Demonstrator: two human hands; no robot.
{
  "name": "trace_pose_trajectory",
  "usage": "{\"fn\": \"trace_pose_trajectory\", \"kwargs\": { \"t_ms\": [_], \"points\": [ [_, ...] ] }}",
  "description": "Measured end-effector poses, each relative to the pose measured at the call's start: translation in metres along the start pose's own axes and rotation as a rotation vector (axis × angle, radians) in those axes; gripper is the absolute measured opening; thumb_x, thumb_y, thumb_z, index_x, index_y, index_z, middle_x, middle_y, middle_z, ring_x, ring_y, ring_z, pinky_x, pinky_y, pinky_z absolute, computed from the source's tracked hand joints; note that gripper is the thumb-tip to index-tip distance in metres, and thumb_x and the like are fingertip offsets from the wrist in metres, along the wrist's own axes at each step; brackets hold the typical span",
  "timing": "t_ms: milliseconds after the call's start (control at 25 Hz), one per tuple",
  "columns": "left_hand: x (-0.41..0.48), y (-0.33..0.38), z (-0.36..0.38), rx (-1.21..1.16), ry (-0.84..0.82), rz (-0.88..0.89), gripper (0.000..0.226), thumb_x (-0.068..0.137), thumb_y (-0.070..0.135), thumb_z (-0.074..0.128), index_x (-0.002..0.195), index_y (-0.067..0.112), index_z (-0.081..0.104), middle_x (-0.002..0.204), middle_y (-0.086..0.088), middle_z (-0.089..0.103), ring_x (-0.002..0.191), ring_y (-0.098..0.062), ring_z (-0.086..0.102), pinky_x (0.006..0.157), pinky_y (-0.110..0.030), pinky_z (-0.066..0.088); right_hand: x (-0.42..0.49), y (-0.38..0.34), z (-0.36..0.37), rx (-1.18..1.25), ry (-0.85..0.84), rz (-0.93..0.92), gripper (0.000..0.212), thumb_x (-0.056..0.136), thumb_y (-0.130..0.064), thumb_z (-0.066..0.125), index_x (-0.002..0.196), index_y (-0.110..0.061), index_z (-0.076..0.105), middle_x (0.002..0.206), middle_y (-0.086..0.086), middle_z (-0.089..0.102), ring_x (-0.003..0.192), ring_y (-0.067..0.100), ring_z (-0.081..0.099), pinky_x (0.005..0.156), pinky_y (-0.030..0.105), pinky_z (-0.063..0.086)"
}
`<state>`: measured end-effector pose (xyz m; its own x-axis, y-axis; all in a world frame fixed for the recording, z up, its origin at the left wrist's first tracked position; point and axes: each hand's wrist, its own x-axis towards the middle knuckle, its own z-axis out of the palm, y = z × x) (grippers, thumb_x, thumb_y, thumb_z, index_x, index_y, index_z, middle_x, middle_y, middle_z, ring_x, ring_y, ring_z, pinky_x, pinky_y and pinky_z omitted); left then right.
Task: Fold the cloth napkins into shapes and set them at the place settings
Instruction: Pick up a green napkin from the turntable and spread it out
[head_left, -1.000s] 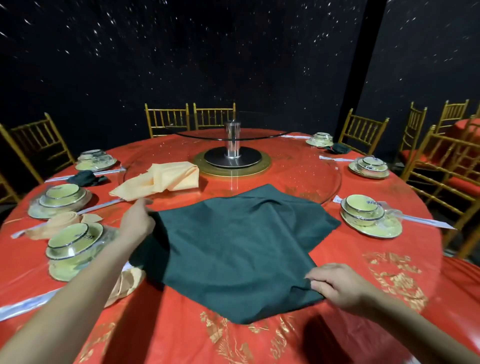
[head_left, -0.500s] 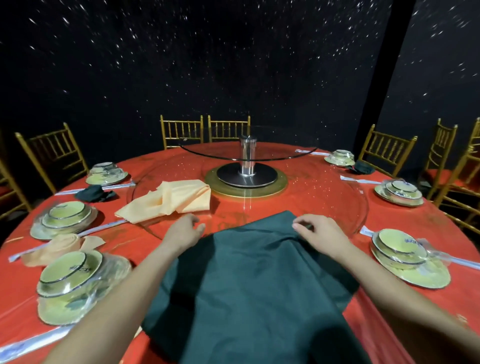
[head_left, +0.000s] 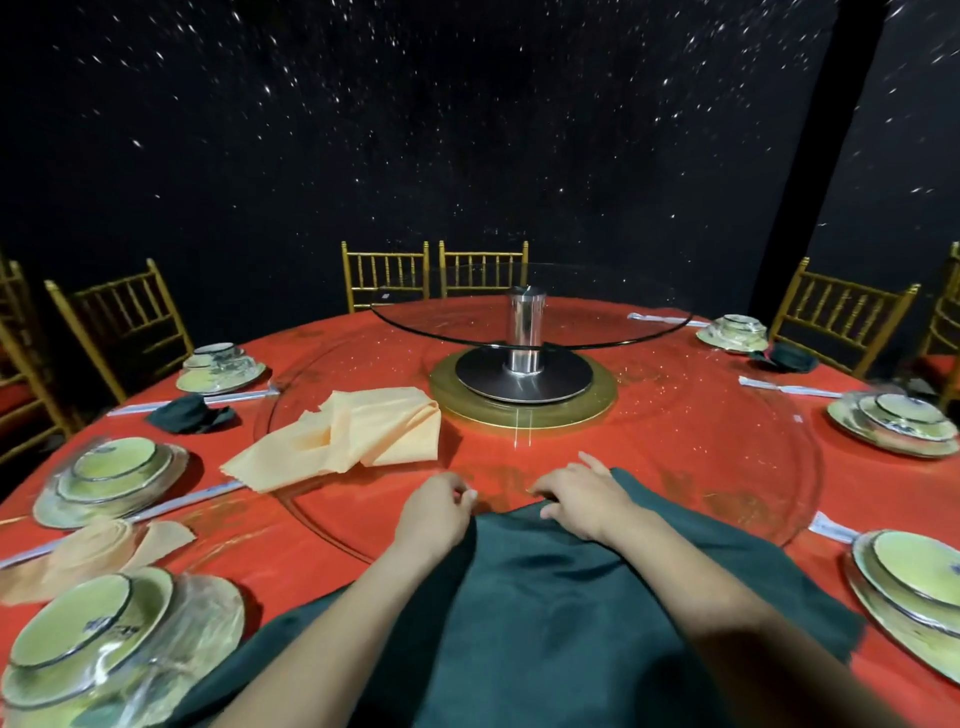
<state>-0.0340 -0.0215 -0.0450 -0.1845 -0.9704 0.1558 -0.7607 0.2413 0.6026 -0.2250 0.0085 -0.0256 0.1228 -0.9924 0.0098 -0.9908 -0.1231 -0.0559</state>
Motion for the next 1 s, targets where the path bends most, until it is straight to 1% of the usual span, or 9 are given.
{"fn": "trace_pose_trajectory", "kwargs": {
  "t_ms": [80, 200, 320, 400, 560, 680, 800, 920, 1000],
  "points": [
    [-0.003, 0.003, -0.004, -0.047, -0.051, -0.027, 0.021, 0.093, 0.028, 0.056, 0.101, 0.011, 0.065, 0.106, -0.005, 0.065, 0.100, -0.021, 0.060, 0.079, -0.025, 0.041, -0.017, 0.001, -0.009, 0.006, 0.118, -0.039, 0.016, 0.091, -0.033, 0.056, 0.105, -0.028, 0.064, 0.111, -0.012, 0.061, 0.116, 0.012, 0.049, 0.116, 0.035, 0.006],
    [-0.015, 0.013, -0.010, -0.220, -0.253, -0.047, 0.017, 0.086, 0.030, 0.067, 0.090, 0.014, 0.065, 0.090, -0.003, 0.063, 0.080, -0.014, 0.056, 0.069, -0.023, 0.042, -0.065, 0.007, -0.013, 0.076, 0.285, -0.098, 0.007, 0.087, -0.035, 0.062, 0.088, -0.028, 0.060, 0.105, -0.015, 0.058, 0.107, 0.008, 0.052, 0.112, 0.036, 0.016],
    [-0.033, 0.021, -0.013, -0.288, -0.478, 0.004, 0.031, 0.079, 0.031, 0.075, 0.103, 0.015, 0.061, 0.091, -0.002, 0.063, 0.083, -0.014, 0.058, 0.076, -0.023, 0.046, -0.115, 0.015, -0.002, 0.162, 0.144, -0.091, 0.021, 0.081, -0.048, 0.062, 0.076, -0.033, 0.049, 0.124, -0.020, 0.047, 0.124, -0.005, 0.040, 0.116, 0.034, 0.006],
    [-0.047, 0.026, -0.014, -0.216, -0.572, 0.050, 0.044, 0.078, 0.026, 0.077, 0.115, 0.011, 0.058, 0.100, -0.004, 0.065, 0.092, -0.016, 0.062, 0.079, -0.023, 0.048, -0.133, 0.016, 0.003, 0.313, 0.093, -0.045, 0.022, 0.084, -0.053, 0.056, 0.078, -0.032, 0.054, 0.124, -0.020, 0.047, 0.125, -0.011, 0.035, 0.115, 0.031, 0.009],
    [-0.077, 0.036, -0.012, -0.109, -0.477, 0.133, 0.033, 0.080, 0.016, 0.074, 0.110, 0.012, 0.061, 0.082, 0.005, 0.065, 0.067, -0.015, 0.059, 0.055, -0.018, 0.044, -0.138, 0.010, 0.002, 0.201, 0.216, 0.177, 0.033, 0.090, -0.050, 0.053, 0.114, -0.027, 0.055, 0.118, -0.006, 0.057, 0.107, 0.012, 0.057, 0.101, 0.035, 0.033],
    [-0.091, 0.042, -0.018, -0.123, -0.297, 0.183, 0.027, 0.082, 0.015, 0.070, 0.107, 0.017, 0.061, 0.073, 0.013, 0.059, 0.057, -0.002, 0.056, 0.054, -0.014, 0.041, -0.133, -0.001, -0.008, 0.047, 0.144, 0.262, 0.025, 0.088, -0.048, 0.057, 0.100, -0.029, 0.066, 0.102, -0.007, 0.063, 0.101, 0.017, 0.059, 0.093, 0.035, 0.033],
    [-0.090, 0.047, -0.031, -0.261, -0.132, 0.192, 0.039, 0.082, 0.025, 0.071, 0.117, 0.020, 0.056, 0.087, 0.009, 0.061, 0.081, -0.008, 0.059, 0.076, -0.019, 0.044, -0.125, -0.008, -0.028, 0.359, 0.403, 0.274, 0.007, 0.084, -0.033, 0.066, 0.079, -0.031, 0.064, 0.079, -0.012, 0.061, 0.087, 0.017, 0.061, 0.090, 0.037, 0.040],
    [-0.076, 0.042, -0.037, -0.254, -0.146, 0.060, 0.069, 0.087, 0.052, 0.056, 0.141, 0.013, 0.035, 0.136, -0.004, 0.050, 0.121, -0.017, 0.050, 0.101, -0.029, 0.039, -0.109, -0.007, -0.043, 0.662, 0.615, 0.228, 0.030, 0.085, -0.020, 0.067, 0.071, -0.037, 0.045, 0.082, -0.008, 0.064, 0.085, 0.024, 0.059, 0.095, 0.046, 0.041],
    [-0.066, 0.036, -0.036, -0.260, -0.168, 0.018, 0.066, 0.088, 0.050, 0.056, 0.138, 0.011, 0.039, 0.134, -0.002, 0.050, 0.121, -0.017, 0.051, 0.099, -0.027, 0.039, -0.098, -0.006, -0.045, 0.687, 0.680, 0.154, 0.038, 0.087, -0.012, 0.061, 0.072, -0.037, 0.037, 0.091, 0.004, 0.068, 0.083, 0.026, 0.060, 0.103, 0.049, 0.036]
  ]
}}
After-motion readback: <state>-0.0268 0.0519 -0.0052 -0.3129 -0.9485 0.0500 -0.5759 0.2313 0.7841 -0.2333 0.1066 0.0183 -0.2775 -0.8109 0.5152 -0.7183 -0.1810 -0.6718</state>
